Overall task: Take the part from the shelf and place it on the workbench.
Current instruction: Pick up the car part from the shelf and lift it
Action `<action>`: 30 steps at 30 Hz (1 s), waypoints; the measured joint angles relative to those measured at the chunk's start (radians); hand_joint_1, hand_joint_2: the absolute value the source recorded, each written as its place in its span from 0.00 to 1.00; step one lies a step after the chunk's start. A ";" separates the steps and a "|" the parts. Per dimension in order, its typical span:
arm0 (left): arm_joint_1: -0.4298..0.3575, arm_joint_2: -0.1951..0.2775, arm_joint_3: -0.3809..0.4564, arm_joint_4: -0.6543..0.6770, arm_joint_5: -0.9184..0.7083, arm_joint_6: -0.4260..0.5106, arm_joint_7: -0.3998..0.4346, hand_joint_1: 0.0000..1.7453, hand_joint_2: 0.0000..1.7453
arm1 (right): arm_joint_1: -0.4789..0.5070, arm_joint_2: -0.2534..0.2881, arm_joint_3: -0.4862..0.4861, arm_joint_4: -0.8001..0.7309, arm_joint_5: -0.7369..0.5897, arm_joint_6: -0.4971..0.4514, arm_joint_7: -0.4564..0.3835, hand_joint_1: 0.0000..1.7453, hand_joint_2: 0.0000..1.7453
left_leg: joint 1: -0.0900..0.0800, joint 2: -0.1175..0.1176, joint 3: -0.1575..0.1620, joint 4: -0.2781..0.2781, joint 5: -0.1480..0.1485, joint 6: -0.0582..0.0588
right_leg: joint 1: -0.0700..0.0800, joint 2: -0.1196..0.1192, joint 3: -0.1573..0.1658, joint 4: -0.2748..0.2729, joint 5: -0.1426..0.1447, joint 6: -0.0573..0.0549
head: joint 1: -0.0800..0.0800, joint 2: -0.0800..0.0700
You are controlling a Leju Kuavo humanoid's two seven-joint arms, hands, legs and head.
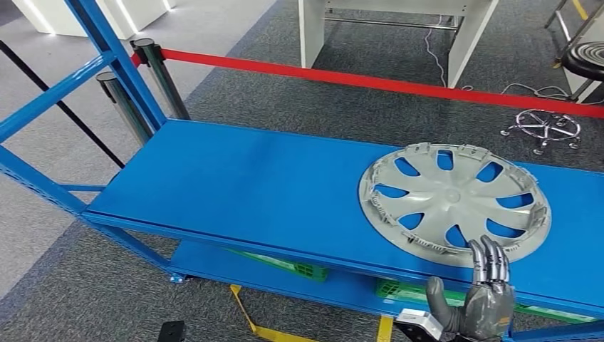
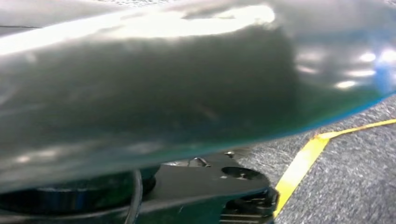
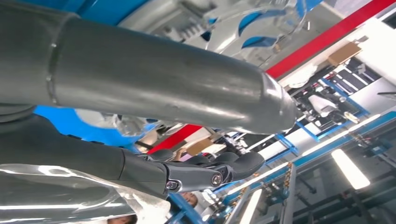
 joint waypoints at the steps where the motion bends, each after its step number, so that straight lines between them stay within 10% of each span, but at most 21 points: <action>1: 0.001 0.002 0.002 0.000 0.007 -0.001 -0.005 0.00 0.00 | -0.010 0.000 0.005 0.011 0.002 -0.001 0.000 0.00 0.00 | 0.000 0.000 0.026 -0.035 0.021 0.001 | 0.000 0.001 -0.004 0.000 0.004 0.001 | 0.000 0.000; 5: 0.000 0.014 0.023 0.000 0.042 -0.013 -0.027 0.00 0.00 | -0.064 0.000 0.042 0.056 -0.007 -0.001 0.014 0.00 0.00 | -0.003 0.000 0.156 -0.271 0.096 0.016 | 0.004 0.001 -0.015 0.003 0.017 0.014 | 0.001 0.000; 10: 0.004 0.030 0.056 0.000 0.074 -0.017 -0.023 0.00 0.00 | -0.132 -0.009 0.129 0.125 0.017 -0.008 0.081 0.00 0.00 | -0.002 0.001 0.154 -0.299 0.113 0.043 | 0.002 0.001 -0.042 0.034 -0.002 0.039 | 0.003 0.000; 15: 0.011 0.037 0.074 0.000 0.081 0.005 0.021 0.00 0.00 | -0.133 -0.048 0.169 0.140 0.027 -0.010 0.125 0.00 0.00 | -0.005 0.002 0.139 -0.301 0.124 0.055 | 0.000 0.002 -0.141 0.277 -0.118 0.049 | 0.005 0.000; 21: 0.012 0.042 0.087 0.000 0.087 -0.028 0.005 0.00 0.00 | -0.140 -0.103 0.180 0.159 0.043 0.025 0.205 0.00 0.00 | -0.011 0.001 0.131 -0.292 0.126 0.041 | 0.002 0.003 0.012 0.001 -0.010 0.034 | 0.004 0.000; 25: 0.012 0.044 0.087 0.000 0.074 -0.033 0.014 0.00 0.00 | -0.168 -0.148 0.152 0.199 0.014 0.041 0.204 0.00 0.00 | -0.009 0.000 0.113 -0.262 0.107 0.022 | -0.001 0.004 0.014 -0.009 -0.003 0.015 | 0.002 0.000; 30: 0.013 0.045 0.087 0.000 0.074 -0.032 0.014 0.00 0.00 | -0.188 -0.169 0.130 0.236 0.018 0.041 0.199 0.00 0.00 | 0.003 -0.001 0.000 -0.003 -0.008 0.001 | -0.002 0.001 0.012 -0.011 0.000 0.006 | -0.001 0.000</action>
